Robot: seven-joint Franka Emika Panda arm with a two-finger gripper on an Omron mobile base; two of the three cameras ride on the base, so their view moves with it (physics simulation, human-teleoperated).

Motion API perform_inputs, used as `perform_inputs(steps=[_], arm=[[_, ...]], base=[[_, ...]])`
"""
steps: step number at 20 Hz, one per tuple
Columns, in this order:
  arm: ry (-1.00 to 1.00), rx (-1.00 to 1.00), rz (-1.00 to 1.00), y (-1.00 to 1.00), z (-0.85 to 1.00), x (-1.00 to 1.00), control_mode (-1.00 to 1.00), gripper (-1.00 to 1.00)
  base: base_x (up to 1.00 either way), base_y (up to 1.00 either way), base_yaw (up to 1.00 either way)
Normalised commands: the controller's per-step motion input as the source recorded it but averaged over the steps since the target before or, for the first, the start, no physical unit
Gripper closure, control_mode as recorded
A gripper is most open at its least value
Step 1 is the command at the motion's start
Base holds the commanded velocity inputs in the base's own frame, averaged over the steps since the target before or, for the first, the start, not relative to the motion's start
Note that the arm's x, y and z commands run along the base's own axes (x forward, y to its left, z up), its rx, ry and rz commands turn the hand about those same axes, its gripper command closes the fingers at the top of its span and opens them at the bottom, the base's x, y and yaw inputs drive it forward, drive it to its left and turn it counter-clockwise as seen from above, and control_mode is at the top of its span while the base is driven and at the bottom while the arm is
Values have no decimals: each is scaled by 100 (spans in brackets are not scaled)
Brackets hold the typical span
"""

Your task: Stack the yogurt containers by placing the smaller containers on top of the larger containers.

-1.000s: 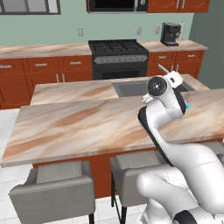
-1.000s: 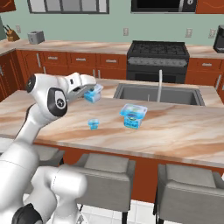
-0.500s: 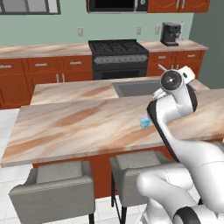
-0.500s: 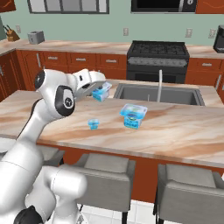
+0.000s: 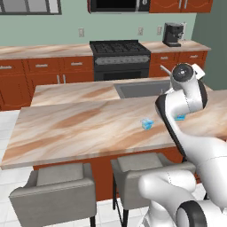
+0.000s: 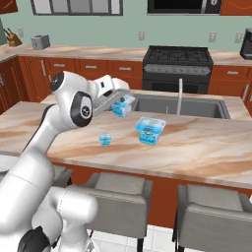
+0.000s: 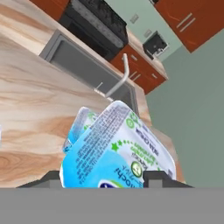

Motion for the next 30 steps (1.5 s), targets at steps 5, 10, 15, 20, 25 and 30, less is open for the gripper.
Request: perform_inputs(steps=[5, 10, 15, 20, 25, 30], arm=[[11, -3, -1, -18, 0, 0, -100, 100], [3, -1, 0, -5, 0, 0, -100, 100], [0, -3, 0, 0, -6, 0, -100, 100], [-1, -5, 0, -5, -19, 0, -100, 100], [-4, -4, 0, -13, -28, 0, -100, 100], [-4, -1, 0, -14, -28, 5, -100, 100]], base=[[0, 0, 0], [0, 0, 0], [0, 0, 0], [0, 0, 0], [0, 0, 0], [0, 0, 0]])
